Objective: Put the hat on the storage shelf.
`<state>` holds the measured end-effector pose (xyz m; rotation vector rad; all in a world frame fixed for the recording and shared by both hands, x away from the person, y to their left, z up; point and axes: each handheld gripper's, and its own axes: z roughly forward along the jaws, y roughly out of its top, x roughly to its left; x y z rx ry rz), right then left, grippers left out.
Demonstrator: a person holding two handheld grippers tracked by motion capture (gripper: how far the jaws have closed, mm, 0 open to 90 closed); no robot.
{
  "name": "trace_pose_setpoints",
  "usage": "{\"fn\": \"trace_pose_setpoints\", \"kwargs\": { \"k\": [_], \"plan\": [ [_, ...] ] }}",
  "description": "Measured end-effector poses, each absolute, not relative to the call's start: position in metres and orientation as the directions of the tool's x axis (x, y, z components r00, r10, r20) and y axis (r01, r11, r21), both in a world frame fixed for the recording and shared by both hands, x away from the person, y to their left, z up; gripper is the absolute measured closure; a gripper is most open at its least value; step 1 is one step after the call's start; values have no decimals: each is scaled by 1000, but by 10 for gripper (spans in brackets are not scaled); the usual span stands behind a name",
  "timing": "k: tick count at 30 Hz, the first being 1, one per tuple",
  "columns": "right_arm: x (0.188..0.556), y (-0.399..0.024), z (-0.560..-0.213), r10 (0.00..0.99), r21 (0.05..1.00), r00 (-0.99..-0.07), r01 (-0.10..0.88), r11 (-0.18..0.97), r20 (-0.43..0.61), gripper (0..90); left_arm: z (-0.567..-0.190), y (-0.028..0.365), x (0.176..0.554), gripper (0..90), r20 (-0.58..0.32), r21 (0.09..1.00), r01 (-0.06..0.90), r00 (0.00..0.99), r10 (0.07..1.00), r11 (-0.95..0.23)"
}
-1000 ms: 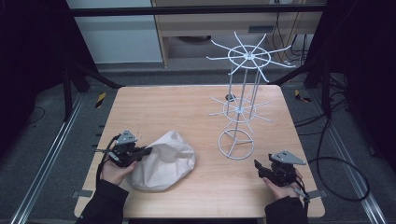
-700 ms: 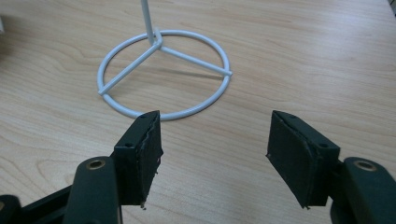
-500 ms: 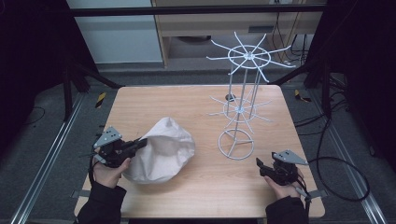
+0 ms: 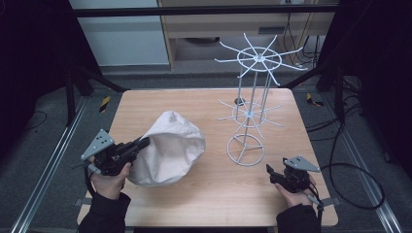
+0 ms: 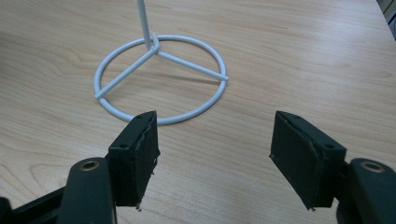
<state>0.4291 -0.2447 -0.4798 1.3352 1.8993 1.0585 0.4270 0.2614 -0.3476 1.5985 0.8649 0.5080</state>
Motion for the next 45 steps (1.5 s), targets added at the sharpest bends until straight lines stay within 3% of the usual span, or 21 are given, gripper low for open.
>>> {"fn": "trace_pose_setpoints", "kwargs": {
  "k": [21,45],
  "plan": [
    [429,-244,-481,945,857,-327,479,190,-26,321,-294,261,413,867,-173,982,53,651,739,183],
    [430,-243,-482,943,855,-332,482,192,-24,322,-243,242,420,869,-204,914,-122,685,699,386]
  ]
}}
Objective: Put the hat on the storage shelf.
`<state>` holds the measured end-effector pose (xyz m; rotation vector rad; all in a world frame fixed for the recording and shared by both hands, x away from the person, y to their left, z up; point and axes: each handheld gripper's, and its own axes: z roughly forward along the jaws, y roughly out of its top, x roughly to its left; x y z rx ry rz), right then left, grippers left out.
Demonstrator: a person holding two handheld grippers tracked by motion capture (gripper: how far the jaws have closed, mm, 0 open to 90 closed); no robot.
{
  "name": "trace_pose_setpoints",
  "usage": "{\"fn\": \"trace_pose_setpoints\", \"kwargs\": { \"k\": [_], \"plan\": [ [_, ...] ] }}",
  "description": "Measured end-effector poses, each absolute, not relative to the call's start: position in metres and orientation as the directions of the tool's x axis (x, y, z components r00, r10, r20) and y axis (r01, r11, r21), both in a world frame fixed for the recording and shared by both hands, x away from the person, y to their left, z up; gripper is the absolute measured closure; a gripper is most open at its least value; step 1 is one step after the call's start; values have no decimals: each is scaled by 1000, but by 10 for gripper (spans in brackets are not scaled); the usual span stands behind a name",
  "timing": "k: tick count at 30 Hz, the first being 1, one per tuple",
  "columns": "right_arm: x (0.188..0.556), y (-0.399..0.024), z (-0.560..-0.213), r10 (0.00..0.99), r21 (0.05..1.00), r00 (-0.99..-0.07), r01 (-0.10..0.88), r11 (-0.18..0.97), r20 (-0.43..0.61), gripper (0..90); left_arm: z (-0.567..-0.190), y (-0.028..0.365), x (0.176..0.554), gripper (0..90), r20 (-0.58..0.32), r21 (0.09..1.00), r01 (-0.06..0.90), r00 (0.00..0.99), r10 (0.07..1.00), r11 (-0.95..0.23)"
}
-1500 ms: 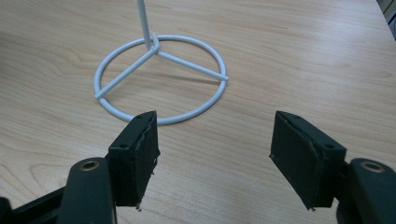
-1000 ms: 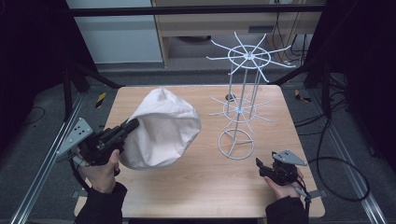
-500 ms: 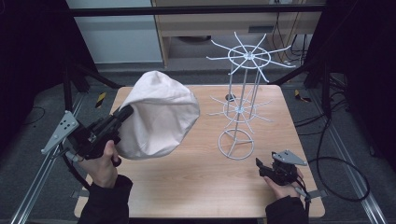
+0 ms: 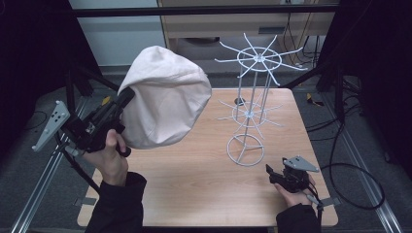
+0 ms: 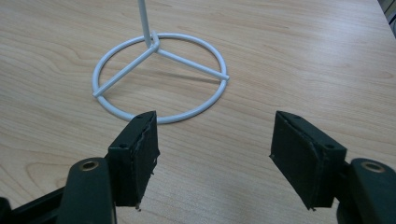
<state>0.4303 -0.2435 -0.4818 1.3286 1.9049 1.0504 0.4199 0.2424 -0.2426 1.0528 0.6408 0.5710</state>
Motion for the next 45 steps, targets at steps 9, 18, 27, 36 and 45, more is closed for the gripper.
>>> {"fn": "trace_pose_setpoints", "kwargs": {
  "k": [9,18,27,36,45],
  "plan": [
    [430,-243,-482,943,855,-333,482,189,-21,322,-229,232,427,869,-215,891,-148,695,686,430],
    [430,-244,-482,942,857,-335,483,181,-10,322,-207,220,435,869,-208,876,-178,699,684,448],
    [429,-244,-482,943,861,-334,476,180,-13,322,-194,198,447,869,-202,874,-175,717,667,453],
    [429,-244,-482,940,862,-342,471,186,-16,322,-199,177,462,869,-206,887,-144,726,656,438],
    [429,-244,-482,939,861,-344,470,191,-21,322,-218,177,472,868,-234,901,-87,726,647,425]
  ]
}}
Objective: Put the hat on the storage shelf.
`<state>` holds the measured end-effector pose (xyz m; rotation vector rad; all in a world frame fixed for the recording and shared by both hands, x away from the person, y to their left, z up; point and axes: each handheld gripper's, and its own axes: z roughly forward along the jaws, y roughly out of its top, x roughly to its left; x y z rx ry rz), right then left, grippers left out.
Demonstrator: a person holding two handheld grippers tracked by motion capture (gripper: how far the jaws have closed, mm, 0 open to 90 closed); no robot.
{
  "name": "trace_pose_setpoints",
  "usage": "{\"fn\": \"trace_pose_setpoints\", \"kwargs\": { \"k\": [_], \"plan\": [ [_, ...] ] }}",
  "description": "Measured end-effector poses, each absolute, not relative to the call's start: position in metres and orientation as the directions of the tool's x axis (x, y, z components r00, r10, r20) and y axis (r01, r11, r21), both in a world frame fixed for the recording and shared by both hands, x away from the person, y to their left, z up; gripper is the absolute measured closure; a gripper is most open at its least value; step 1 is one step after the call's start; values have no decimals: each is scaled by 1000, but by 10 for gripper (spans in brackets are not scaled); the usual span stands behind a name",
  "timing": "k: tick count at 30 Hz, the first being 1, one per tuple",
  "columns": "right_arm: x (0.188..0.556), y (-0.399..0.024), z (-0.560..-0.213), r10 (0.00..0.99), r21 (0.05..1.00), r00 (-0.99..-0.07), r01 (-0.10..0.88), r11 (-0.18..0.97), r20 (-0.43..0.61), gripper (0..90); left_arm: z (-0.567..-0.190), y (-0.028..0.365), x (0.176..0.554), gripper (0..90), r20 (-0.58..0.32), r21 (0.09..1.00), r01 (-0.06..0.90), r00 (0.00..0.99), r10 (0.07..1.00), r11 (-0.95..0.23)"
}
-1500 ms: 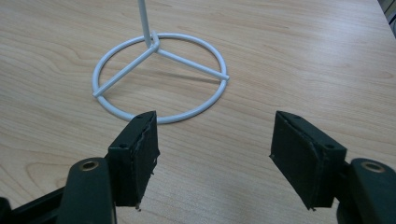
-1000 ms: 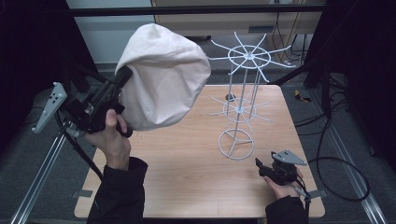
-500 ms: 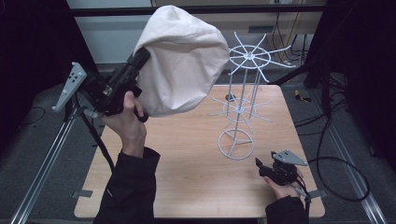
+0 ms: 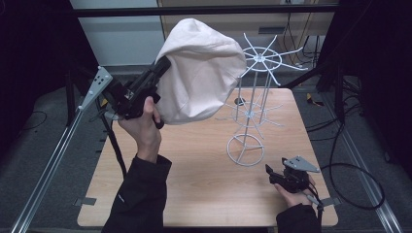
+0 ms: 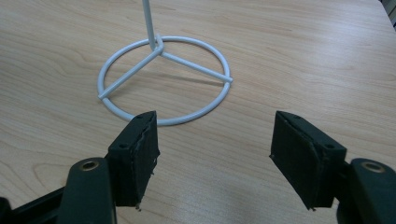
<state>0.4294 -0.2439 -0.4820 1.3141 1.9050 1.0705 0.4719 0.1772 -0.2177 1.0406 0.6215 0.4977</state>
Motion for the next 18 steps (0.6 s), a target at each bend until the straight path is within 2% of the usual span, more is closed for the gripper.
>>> {"fn": "trace_pose_setpoints", "kwargs": {
  "k": [4,18],
  "plan": [
    [430,-244,-482,939,861,-344,471,193,-22,322,-228,181,473,868,-246,906,-66,720,649,417],
    [430,-243,-483,938,855,-345,478,199,-25,322,-260,185,473,867,-184,966,3,714,676,260]
  ]
}}
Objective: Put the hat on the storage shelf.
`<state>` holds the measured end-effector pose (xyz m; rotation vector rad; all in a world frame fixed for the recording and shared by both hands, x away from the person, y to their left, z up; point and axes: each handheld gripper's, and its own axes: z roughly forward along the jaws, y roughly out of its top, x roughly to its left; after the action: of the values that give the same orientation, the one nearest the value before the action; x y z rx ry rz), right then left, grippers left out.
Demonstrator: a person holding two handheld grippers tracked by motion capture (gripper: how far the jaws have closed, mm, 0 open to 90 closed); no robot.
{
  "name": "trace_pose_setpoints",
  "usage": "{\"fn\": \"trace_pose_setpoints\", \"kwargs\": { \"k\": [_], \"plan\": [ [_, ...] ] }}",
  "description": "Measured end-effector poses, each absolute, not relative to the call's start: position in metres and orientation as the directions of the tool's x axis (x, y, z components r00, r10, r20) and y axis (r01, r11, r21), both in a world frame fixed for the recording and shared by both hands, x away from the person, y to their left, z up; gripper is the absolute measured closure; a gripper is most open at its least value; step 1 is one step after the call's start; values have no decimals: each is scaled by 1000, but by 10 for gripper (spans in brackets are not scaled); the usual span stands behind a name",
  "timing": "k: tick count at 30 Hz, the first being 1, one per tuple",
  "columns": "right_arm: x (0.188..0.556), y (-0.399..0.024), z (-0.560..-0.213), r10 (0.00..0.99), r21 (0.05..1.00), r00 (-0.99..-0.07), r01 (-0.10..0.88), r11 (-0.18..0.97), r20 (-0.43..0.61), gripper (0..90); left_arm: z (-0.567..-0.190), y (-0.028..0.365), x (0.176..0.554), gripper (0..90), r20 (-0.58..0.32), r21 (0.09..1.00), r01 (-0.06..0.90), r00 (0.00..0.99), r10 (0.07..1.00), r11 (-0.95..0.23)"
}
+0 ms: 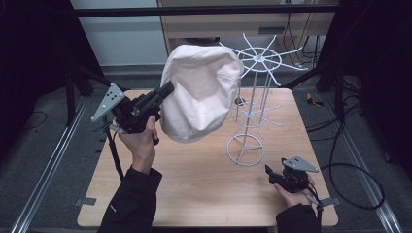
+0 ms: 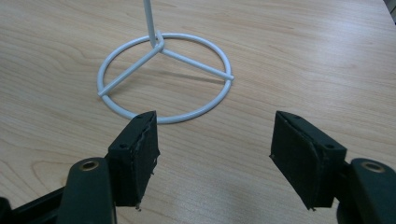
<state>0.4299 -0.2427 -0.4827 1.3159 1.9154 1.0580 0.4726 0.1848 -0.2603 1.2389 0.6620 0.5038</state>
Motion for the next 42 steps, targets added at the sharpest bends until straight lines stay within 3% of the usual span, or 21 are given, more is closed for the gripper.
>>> {"fn": "trace_pose_setpoints", "kwargs": {
  "k": [21,42],
  "plan": [
    [430,-242,-483,938,853,-347,484,198,-20,321,-301,154,488,862,-105,994,101,710,696,47],
    [431,-242,-484,936,852,-352,483,204,-24,316,-327,120,503,850,-104,984,173,713,693,-30]
  ]
}}
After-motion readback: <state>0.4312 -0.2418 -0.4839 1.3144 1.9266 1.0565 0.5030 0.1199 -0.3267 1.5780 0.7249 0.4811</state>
